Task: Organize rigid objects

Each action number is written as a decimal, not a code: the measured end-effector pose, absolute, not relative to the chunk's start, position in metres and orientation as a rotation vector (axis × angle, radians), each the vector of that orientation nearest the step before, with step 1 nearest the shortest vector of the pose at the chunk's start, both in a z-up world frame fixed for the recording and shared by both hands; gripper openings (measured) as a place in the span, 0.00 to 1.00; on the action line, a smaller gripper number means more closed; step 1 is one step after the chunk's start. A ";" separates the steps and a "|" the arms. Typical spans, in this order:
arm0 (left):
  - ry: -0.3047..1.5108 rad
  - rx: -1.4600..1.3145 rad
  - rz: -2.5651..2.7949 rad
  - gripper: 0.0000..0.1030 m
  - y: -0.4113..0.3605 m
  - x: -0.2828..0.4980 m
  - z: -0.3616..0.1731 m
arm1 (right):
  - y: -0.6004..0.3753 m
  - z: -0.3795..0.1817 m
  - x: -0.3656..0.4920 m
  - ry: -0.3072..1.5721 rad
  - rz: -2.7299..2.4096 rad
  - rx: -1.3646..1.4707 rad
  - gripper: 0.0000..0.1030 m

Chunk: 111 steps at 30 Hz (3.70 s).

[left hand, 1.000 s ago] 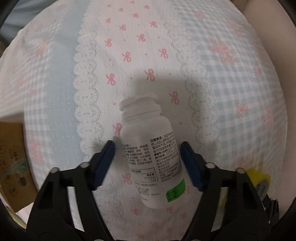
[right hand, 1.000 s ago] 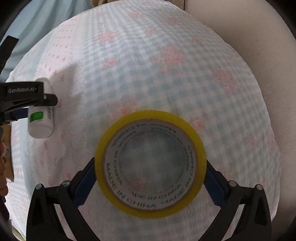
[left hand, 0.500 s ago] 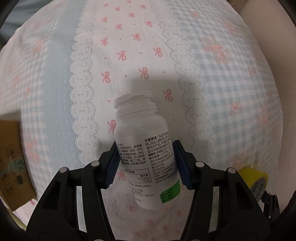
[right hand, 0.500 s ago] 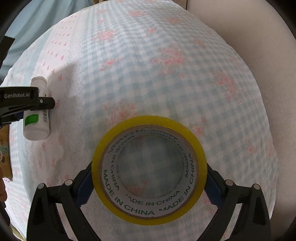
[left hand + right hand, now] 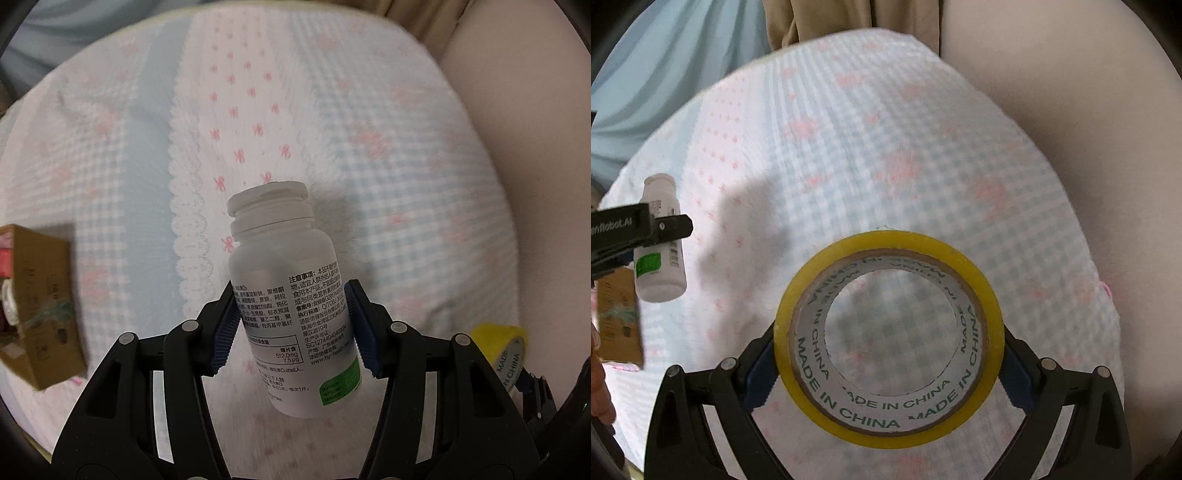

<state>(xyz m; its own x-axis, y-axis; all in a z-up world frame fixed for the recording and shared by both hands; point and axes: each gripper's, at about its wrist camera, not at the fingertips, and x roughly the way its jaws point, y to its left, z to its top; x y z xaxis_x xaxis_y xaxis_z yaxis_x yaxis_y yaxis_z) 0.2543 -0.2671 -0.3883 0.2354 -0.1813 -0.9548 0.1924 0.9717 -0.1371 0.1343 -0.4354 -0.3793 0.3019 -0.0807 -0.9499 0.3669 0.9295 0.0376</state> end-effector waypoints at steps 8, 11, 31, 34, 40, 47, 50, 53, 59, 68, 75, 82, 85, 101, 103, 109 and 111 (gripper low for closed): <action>1.198 -0.049 -0.288 0.50 -0.254 0.212 -0.294 | -0.429 -0.282 0.116 1.134 -0.250 0.304 0.95; 1.163 -0.073 -0.286 0.50 -0.238 0.197 -0.261 | -0.421 -0.248 0.115 1.106 -0.206 0.302 0.95; 1.058 -0.117 -0.260 0.48 -0.021 0.164 -0.161 | -0.212 -0.150 0.134 1.019 -0.044 0.243 0.95; 1.066 -0.112 -0.272 0.48 0.022 0.170 -0.162 | -0.168 -0.150 0.141 1.018 -0.036 0.261 0.95; 1.099 -0.106 -0.267 0.48 0.105 0.188 -0.175 | -0.088 -0.159 0.169 1.042 -0.022 0.288 0.95; 1.135 -0.106 -0.216 0.48 0.182 0.210 -0.209 | -0.019 -0.189 0.200 1.126 0.035 0.264 0.95; 1.152 -0.104 -0.180 0.48 0.203 0.220 -0.228 | -0.004 -0.210 0.213 1.175 0.057 0.264 0.95; 1.181 -0.123 -0.149 0.48 0.222 0.228 -0.249 | 0.007 -0.236 0.229 1.232 0.077 0.284 0.95; 1.269 -0.124 -0.106 0.48 0.243 0.244 -0.300 | 0.015 -0.298 0.256 1.353 0.061 0.354 0.95; 1.391 -0.083 -0.156 0.48 0.223 0.271 -0.364 | 0.005 -0.364 0.288 1.478 0.011 0.421 0.95; 1.451 -0.023 -0.214 0.47 0.197 0.290 -0.393 | 0.003 -0.388 0.306 1.506 -0.002 0.457 0.95; 1.444 0.027 -0.243 0.54 0.185 0.298 -0.395 | 0.008 -0.393 0.312 1.497 0.004 0.429 0.96; 1.407 0.067 -0.242 1.00 0.181 0.297 -0.387 | 0.010 -0.393 0.314 1.515 -0.015 0.375 1.00; 1.368 0.039 -0.200 1.00 0.198 0.268 -0.361 | 0.008 -0.360 0.291 1.448 -0.044 0.338 1.00; 1.346 0.026 -0.191 1.00 0.200 0.262 -0.353 | 0.006 -0.356 0.286 1.453 -0.042 0.335 1.00; 1.283 0.018 -0.175 1.00 0.207 0.237 -0.319 | -0.001 -0.329 0.258 1.441 -0.003 0.321 1.00; 1.262 0.027 -0.160 1.00 0.206 0.225 -0.304 | -0.003 -0.315 0.246 1.435 0.005 0.317 1.00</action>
<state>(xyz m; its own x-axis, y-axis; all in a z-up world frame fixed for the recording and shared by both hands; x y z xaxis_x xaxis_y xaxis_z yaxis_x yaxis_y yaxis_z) 0.2251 0.2061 -0.3040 0.2946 -0.1055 -0.9498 0.1353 0.9885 -0.0679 0.2456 -0.0030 -0.3152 0.1425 0.1924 -0.9709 0.1858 0.9583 0.2171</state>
